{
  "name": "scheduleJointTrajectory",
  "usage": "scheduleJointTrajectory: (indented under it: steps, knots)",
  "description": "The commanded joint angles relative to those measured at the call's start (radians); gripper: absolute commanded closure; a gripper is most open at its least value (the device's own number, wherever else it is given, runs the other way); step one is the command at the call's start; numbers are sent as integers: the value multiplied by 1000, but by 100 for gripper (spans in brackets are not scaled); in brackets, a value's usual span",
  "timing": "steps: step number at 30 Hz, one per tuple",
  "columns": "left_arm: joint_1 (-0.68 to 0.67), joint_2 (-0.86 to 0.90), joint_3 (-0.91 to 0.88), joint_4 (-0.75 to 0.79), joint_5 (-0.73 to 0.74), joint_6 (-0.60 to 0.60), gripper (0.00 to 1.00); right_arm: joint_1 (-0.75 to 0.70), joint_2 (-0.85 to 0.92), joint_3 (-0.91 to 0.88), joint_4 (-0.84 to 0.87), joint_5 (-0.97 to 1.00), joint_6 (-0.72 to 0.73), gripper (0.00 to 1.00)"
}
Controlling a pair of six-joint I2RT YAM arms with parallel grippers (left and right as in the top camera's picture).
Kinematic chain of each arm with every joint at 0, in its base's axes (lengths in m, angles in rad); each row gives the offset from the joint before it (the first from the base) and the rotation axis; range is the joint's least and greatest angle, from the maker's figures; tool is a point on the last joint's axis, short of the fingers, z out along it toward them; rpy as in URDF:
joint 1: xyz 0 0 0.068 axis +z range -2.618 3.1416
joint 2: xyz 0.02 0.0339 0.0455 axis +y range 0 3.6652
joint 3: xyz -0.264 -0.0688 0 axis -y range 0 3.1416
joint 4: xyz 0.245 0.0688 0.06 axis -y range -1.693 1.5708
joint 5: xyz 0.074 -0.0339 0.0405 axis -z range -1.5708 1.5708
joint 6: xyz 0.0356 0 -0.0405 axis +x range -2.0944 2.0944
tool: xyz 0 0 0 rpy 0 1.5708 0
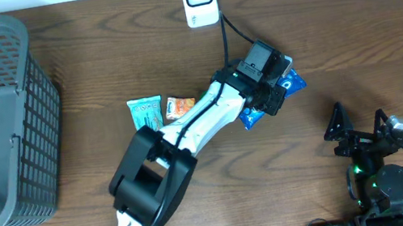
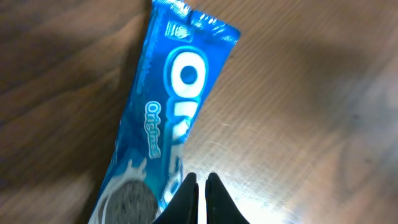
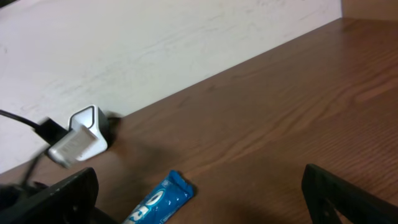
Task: Scan the item barcode
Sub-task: 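Carry the Oreo packet toward the scanner and lower it right of the bottle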
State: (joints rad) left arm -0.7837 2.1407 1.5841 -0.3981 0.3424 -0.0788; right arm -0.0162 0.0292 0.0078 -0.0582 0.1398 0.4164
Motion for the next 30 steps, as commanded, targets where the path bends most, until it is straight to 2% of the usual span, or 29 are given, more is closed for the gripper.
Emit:
scheduleJointTrajectory:
  steps: [1,9,17,20,30]
  knots:
    - [2,74,-6,20,15,-2,93,11,-2,-2,-2,12,-10,1]
    - [3,114,2,32,-134,7,93,11,-2,-2,-2,12,-10,1]
    - [-1,-71,22,12,-138,29,92,11,-2,-2,-2,12,-10,1]
    - [0,-103,22,13,-197,33,93,11,-2,-2,-2,12,-10,1]
    - [2,15,21,19,-205,33,92,11,-2,-2,-2,12,-10,1]
